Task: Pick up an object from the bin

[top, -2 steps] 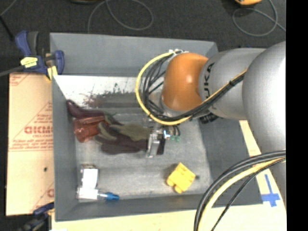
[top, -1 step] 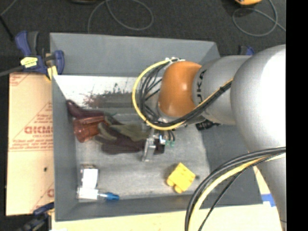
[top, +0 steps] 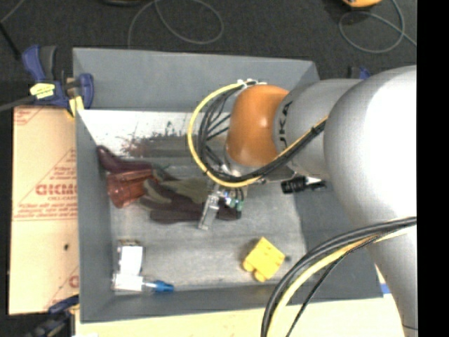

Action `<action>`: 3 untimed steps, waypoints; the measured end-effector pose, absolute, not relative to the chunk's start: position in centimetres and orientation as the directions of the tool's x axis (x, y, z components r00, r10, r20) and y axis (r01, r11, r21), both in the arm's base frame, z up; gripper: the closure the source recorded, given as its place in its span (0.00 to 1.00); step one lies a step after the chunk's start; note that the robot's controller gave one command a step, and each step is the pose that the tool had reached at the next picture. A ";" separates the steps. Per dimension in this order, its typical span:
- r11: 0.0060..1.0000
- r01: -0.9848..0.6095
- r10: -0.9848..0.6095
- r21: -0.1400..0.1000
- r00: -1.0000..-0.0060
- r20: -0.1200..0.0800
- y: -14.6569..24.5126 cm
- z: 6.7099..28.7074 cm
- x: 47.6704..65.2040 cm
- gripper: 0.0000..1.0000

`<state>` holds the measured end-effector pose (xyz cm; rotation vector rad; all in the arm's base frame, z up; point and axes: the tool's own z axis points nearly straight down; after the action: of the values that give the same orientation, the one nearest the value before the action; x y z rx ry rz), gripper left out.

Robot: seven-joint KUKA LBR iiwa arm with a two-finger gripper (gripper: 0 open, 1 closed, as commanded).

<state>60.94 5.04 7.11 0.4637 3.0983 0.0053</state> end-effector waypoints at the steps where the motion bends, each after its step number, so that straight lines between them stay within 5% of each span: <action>1: 0.985 0.172 0.172 0.003 -0.985 -0.007 4.6 7.1 60.6 0.00; 2: 0.957 0.291 0.291 0.006 -0.957 -0.015 4.9 7.3 61.1 1.00; 3: 0.957 0.291 0.291 0.006 -0.957 -0.015 4.9 7.3 61.1 1.00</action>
Offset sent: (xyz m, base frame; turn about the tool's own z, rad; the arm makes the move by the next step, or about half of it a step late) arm 0.0000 0.0000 0.0000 0.0000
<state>61.12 4.88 7.26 0.4599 3.0918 0.0061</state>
